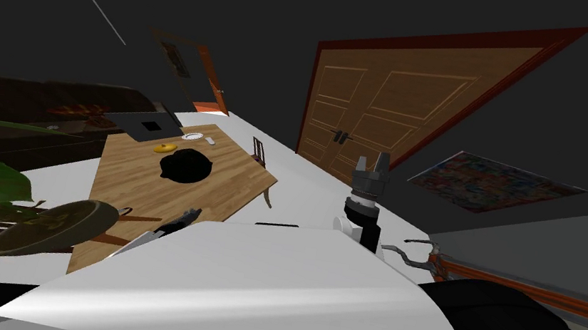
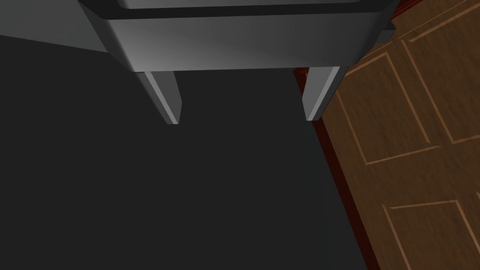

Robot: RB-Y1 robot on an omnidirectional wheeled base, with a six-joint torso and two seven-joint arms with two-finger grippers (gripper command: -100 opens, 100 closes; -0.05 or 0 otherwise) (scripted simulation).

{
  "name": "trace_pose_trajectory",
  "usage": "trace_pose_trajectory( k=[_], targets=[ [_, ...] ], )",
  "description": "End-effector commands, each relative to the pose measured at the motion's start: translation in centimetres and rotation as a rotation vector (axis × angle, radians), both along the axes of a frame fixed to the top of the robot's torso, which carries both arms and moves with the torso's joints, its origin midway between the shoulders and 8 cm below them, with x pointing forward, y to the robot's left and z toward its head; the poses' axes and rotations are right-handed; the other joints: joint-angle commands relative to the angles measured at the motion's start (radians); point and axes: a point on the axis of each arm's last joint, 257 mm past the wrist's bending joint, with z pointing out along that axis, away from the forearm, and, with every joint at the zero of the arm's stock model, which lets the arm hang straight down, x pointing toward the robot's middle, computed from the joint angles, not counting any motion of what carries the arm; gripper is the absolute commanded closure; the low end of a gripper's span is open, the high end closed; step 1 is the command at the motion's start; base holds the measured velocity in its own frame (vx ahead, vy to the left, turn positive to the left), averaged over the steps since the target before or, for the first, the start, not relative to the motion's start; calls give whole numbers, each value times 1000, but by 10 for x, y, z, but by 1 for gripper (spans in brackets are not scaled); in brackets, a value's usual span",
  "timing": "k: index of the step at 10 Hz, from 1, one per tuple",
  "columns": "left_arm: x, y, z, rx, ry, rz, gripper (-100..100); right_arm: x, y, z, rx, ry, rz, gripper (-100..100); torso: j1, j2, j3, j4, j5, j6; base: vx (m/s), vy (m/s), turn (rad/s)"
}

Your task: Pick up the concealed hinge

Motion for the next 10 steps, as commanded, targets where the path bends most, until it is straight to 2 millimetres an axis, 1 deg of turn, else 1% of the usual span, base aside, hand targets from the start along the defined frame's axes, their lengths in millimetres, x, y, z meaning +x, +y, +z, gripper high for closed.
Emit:
trace_pose_trajectory(
  k=[1,2,3,4,5,6,7,8,10],
  targets=[
    [-2,8,-3,0,2,6,-100,0,0,0,0,0,0,0,0,0,0,0,0,0,-2,-18,-56],
    [1,14,-3,-2,-7,6,-100,0,0,0,0,0,0,0,-1,1,1,0,0,0,-12,-46,-93],
    [-4,17,-6,0,3,12,-100,0,0,0,0,0,0,0,-3,2,1,1,-1,0,-10,-37,-31],
    [-4,24,-7,-1,0,17,-100,0,0,0,0,0,0,0,-3,3,2,1,-1,0,-11,-35,-40],
    [0,30,-6,-4,-12,17,-100,0,0,0,0,0,0,0,-2,3,2,1,-1,0,-8,-39,-87],
    [-8,34,-10,-1,4,27,-100,0,0,0,0,0,0,0,-3,2,2,1,-1,0,-5,-27,-41],
    [-7,41,-11,-2,-2,31,-100,0,0,0,0,0,0,0,-2,3,2,1,0,0,-7,-33,-55],
    [-11,42,-12,-1,4,35,-100,0,0,0,0,0,0,0,-2,3,2,1,0,0,-4,-25,-22],
    [-10,57,-12,-3,-8,45,-100,0,0,0,0,0,0,0,-2,2,1,1,0,0,-11,-37,-66]
  ],
)
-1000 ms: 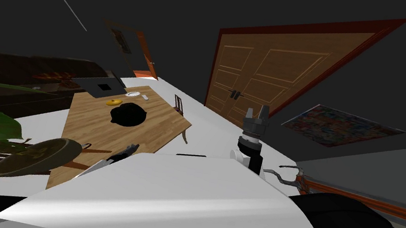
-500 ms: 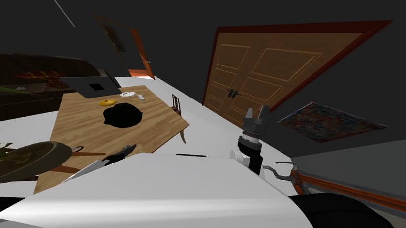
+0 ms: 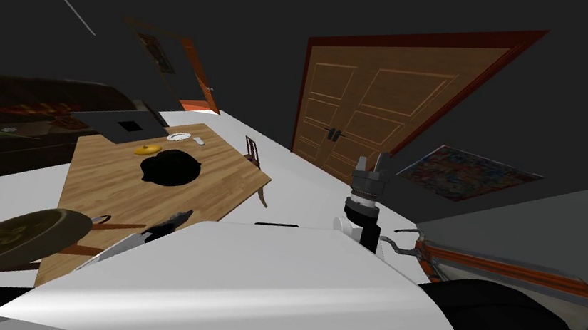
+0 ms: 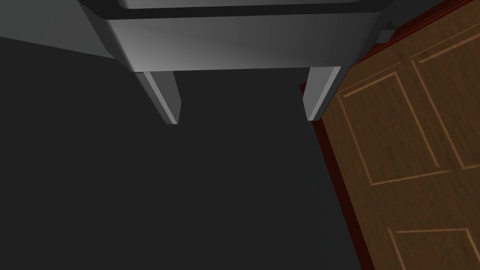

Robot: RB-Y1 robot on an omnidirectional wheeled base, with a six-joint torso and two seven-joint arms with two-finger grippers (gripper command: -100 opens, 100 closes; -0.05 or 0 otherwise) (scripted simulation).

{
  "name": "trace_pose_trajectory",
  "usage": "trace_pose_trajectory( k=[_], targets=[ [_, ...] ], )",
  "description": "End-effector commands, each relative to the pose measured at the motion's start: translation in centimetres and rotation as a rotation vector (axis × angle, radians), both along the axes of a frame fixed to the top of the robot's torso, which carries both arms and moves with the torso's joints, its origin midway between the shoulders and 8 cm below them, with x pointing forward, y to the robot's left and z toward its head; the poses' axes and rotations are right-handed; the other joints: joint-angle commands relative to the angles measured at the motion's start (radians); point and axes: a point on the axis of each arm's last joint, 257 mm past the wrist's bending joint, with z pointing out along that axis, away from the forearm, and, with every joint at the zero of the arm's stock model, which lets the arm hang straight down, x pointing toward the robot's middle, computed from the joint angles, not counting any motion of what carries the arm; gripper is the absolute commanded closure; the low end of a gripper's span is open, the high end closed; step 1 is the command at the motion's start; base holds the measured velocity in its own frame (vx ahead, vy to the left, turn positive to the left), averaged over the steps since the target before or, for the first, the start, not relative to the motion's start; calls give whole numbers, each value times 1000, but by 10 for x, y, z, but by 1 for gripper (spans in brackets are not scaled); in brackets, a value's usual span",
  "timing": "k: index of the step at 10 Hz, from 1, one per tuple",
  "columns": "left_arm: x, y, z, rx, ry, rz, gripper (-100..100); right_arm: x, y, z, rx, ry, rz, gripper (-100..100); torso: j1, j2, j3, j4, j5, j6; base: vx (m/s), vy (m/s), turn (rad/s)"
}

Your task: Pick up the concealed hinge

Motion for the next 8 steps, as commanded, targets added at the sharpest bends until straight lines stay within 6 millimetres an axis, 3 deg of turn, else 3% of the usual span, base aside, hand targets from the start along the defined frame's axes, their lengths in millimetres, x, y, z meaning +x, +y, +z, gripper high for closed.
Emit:
trace_pose_trajectory(
  k=[1,5,7,8],
  targets=[
    [-5,7,-2,0,5,9,-100,0,0,0,0,0,0,0,0,0,0,0,0,0,-9,-31,-32],
    [-11,31,-2,0,-6,36,-100,0,0,0,0,0,0,0,1,0,0,0,0,0,-5,-34,-58],
    [-12,31,-3,1,-2,37,-100,0,0,0,0,0,0,0,1,0,0,0,0,0,-1,-16,-10],
    [-12,31,-3,0,-3,37,100,0,0,0,0,0,0,0,2,-1,0,0,0,0,0,0,0]
  ],
)
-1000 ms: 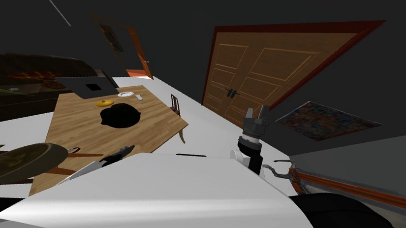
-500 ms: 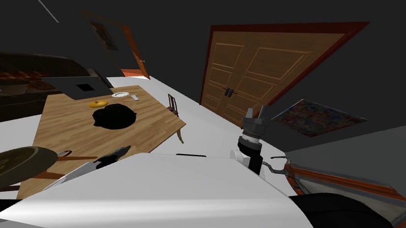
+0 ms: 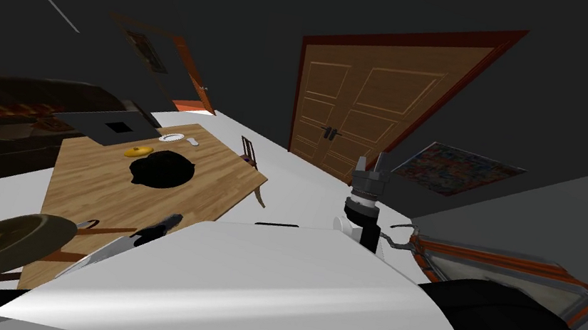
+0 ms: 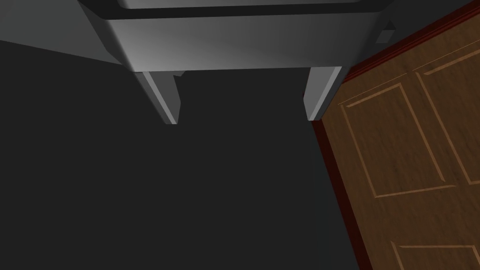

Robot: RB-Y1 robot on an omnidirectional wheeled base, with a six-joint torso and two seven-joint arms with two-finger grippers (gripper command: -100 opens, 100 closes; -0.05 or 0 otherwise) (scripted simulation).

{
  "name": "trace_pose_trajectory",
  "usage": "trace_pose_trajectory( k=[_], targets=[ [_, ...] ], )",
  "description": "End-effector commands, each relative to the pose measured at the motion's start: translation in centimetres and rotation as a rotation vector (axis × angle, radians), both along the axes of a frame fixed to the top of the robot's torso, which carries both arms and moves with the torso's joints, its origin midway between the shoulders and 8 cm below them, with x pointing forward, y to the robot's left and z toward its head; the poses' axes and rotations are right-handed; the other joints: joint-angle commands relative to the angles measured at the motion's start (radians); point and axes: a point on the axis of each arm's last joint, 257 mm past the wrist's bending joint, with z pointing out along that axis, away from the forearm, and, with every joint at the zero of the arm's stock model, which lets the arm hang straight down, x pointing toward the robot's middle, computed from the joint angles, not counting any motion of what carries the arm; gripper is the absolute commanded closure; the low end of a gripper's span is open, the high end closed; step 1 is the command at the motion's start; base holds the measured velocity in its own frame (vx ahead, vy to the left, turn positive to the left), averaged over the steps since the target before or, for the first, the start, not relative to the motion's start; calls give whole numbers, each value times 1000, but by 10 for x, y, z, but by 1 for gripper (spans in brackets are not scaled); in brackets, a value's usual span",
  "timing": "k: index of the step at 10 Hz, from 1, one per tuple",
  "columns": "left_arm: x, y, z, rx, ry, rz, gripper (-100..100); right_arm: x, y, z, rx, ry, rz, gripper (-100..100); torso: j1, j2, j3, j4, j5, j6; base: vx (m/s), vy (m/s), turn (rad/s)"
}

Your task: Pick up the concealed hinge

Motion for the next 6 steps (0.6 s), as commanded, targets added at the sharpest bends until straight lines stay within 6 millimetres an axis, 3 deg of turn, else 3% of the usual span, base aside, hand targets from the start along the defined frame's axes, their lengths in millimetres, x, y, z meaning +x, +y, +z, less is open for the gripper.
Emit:
trace_pose_trajectory(
  k=[1,4,5,6],
  targets=[
    [0,0,0,0,0,0,100,0,0,0,0,0,0,0,0,0,0,0,0,0,0,0,0],
    [0,0,0,-1,-1,1,100,0,0,0,0,0,0,0,0,0,0,0,0,0,0,0,0],
    [0,0,0,-1,-1,0,0,0,0,0,0,0,0,0,0,0,0,0,0,0,0,0,0],
    [2,-8,-1,-1,3,-9,100,0,0,0,0,0,0,0,0,0,0,0,0,0,6,24,60]
  ],
)
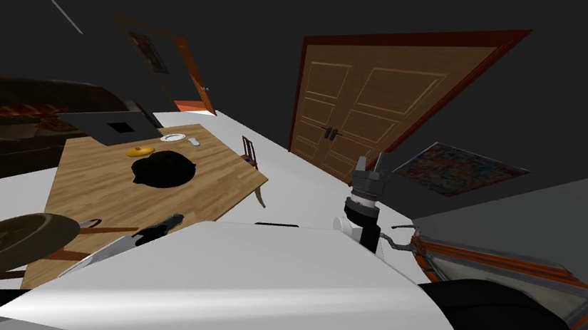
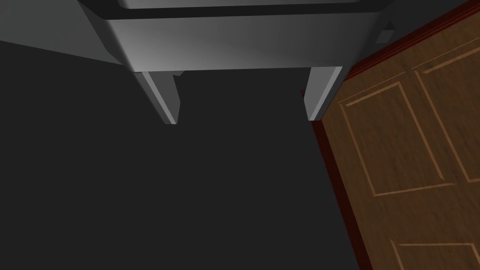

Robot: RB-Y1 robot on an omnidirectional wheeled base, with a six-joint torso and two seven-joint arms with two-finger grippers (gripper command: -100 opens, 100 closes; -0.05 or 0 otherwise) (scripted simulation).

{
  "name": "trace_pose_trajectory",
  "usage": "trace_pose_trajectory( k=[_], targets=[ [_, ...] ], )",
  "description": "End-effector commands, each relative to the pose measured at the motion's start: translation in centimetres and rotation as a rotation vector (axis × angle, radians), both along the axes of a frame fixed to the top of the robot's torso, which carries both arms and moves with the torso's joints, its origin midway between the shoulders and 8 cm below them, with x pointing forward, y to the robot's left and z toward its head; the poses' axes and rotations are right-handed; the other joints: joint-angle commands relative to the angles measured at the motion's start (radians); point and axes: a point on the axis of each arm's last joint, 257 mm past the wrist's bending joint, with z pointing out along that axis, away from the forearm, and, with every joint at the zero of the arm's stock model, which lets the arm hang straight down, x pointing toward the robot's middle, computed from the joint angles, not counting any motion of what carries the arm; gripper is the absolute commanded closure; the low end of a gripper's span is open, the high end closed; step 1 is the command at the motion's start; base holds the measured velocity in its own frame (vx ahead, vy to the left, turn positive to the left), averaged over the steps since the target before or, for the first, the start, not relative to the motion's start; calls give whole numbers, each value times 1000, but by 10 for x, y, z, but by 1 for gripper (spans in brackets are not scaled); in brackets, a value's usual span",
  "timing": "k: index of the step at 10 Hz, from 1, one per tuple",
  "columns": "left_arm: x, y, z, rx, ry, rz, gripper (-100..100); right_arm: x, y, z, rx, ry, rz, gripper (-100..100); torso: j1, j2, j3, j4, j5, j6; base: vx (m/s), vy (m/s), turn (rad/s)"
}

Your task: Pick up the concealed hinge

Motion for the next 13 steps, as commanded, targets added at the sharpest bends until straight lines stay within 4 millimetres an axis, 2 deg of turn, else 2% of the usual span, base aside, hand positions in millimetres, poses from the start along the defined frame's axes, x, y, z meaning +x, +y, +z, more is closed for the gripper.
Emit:
trace_pose_trajectory(
  k=[1,5,13],
  targets=[
    [-4,-9,-2,2,17,-4,100,0,0,0,0,0,0,0,0,0,0,0,0,0,11,46,82],
    [8,-29,2,0,8,-32,100,0,0,0,0,0,0,0,1,0,0,0,0,0,6,35,53],
    [17,-70,11,2,12,-66,100,0,0,0,0,0,0,0,1,0,0,0,0,0,6,32,47]
  ],
)
